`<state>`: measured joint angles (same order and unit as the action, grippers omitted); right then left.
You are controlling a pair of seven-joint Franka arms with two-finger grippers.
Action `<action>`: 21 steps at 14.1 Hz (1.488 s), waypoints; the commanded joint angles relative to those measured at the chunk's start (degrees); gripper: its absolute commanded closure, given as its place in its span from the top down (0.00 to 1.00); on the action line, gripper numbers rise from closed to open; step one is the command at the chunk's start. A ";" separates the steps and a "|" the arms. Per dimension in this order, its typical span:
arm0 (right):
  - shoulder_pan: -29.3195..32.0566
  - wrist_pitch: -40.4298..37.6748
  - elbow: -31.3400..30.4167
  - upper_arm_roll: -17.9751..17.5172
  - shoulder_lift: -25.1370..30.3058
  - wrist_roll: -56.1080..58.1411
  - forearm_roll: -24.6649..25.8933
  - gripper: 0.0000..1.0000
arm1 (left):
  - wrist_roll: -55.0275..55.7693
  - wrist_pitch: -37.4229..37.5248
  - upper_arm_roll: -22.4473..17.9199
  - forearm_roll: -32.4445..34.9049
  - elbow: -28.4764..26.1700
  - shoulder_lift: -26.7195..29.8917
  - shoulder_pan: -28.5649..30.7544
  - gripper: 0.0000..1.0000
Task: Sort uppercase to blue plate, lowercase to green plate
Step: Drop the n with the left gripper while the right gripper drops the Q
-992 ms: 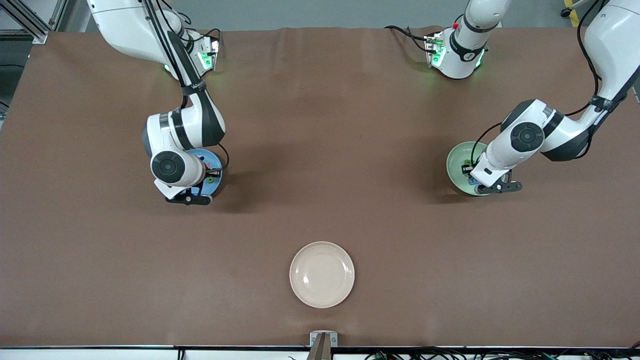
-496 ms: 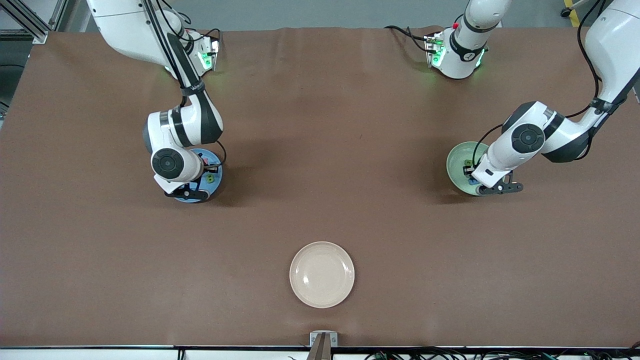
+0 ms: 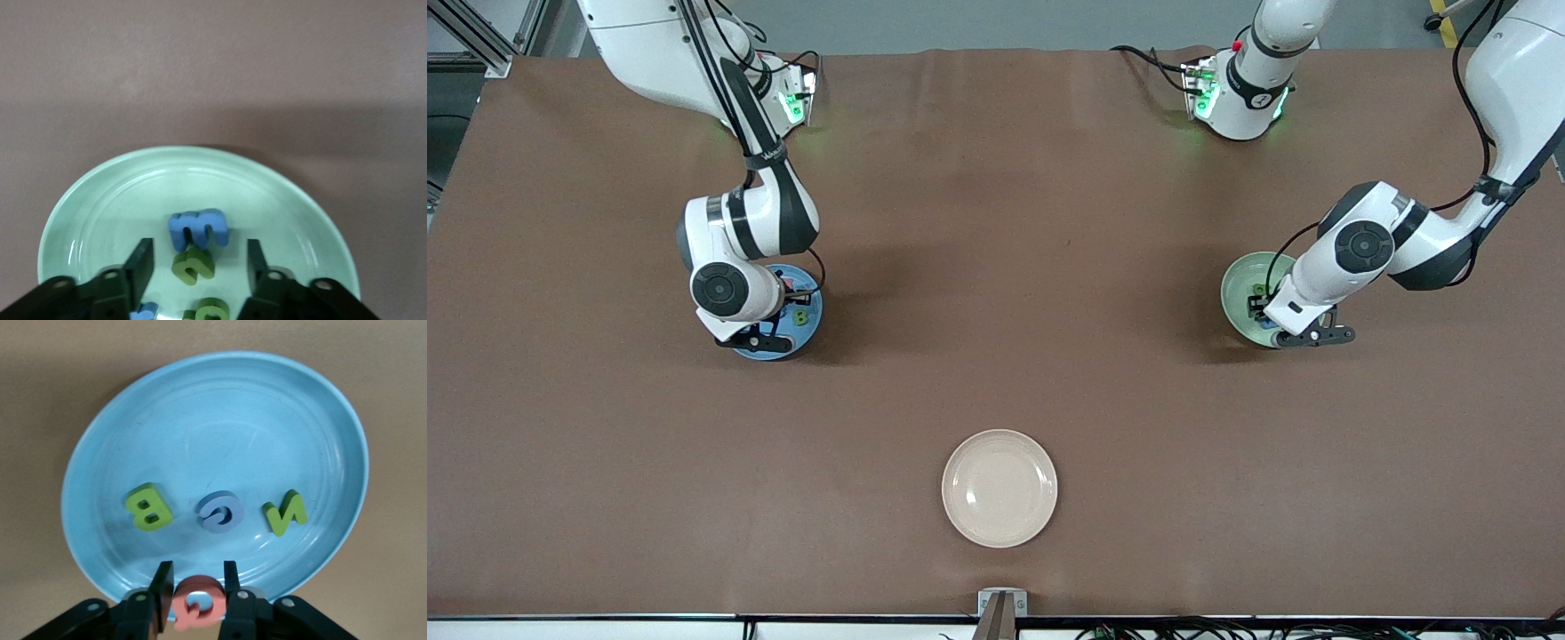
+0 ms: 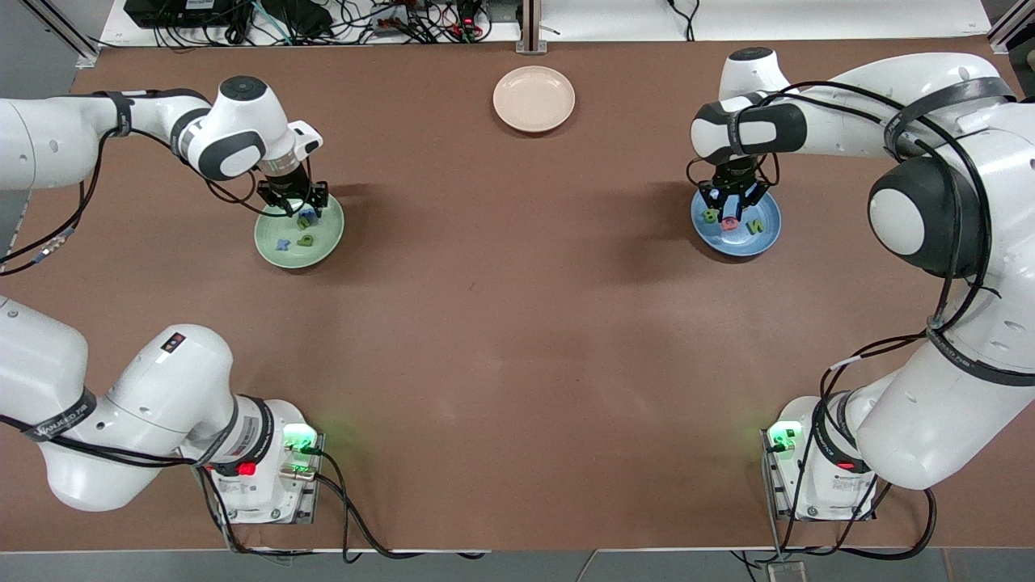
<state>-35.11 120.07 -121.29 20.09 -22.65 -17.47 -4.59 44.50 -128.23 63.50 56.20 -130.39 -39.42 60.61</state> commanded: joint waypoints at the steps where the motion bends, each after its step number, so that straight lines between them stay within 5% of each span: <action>1: 1.53 0.16 -1.76 -0.49 2.70 -0.37 0.72 1.00 | 0.67 -0.09 -0.22 0.93 1.10 -0.31 -1.46 1.00; 7: 1.71 -0.19 -1.06 -0.49 2.96 0.15 0.72 1.00 | 0.76 0.09 0.22 -0.03 2.59 0.04 -1.55 1.00; 11: 3.73 -9.92 5.69 -0.49 3.22 0.59 0.72 1.00 | 0.15 0.79 0.05 -2.13 3.91 0.30 -3.55 1.00; 16: 7.76 -19.34 12.91 -0.49 4.19 5.94 0.64 1.00 | -18.25 0.79 -1.61 -22.13 5.49 9.06 -4.53 1.00; 21: 14.35 -29.26 21.95 -0.49 4.63 15.60 0.72 1.00 | -40.59 0.79 -12.33 -45.52 5.23 22.43 -12.96 1.00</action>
<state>-23.49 94.42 -102.21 20.40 -19.30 -5.38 -4.41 10.05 -127.90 55.10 17.31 -124.11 -24.62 51.37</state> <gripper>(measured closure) 0.000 0.000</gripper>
